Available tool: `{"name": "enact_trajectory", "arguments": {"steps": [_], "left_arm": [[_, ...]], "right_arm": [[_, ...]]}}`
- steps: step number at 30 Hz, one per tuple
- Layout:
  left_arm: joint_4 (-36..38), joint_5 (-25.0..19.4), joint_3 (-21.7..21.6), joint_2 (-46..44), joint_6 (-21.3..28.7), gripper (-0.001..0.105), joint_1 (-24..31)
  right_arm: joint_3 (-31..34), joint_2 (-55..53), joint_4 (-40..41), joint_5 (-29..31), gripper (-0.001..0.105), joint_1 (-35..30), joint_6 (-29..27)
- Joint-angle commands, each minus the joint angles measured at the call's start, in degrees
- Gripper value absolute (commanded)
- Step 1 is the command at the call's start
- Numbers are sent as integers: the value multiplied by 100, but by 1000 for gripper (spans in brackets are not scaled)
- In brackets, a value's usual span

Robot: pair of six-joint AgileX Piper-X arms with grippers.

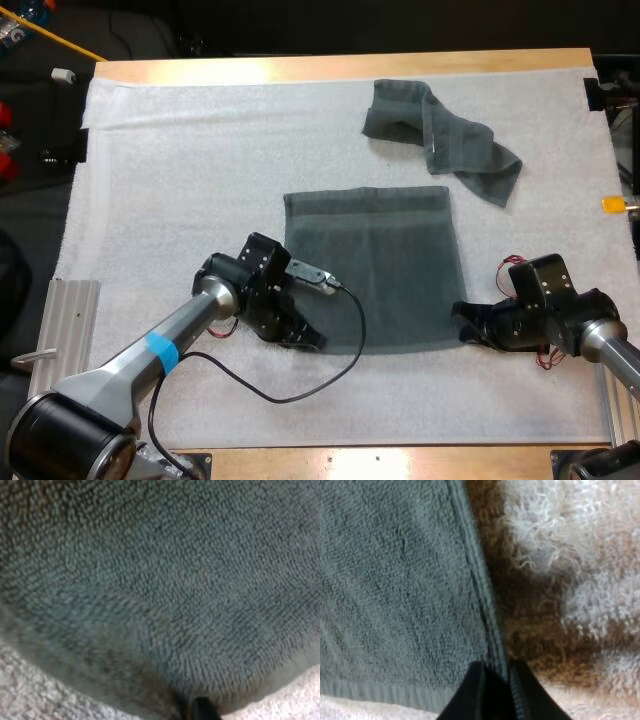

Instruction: Pick towel from pile, fold and stack

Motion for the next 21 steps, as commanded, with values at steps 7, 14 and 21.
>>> {"name": "enact_trajectory", "arguments": {"steps": [7,14,21], "left_arm": [[680,-5,20,-582,298,0,-55],[1434,-8,20,-1628,307,0,-550],[2108,-8,20,-2344,179,0,-954]], "right_arm": [[1,-457,264,-282,0,71,12],[1,-1639,1072,-193,0,449,13],[-12,-2590,1823,-193,0,1038,441]]}}
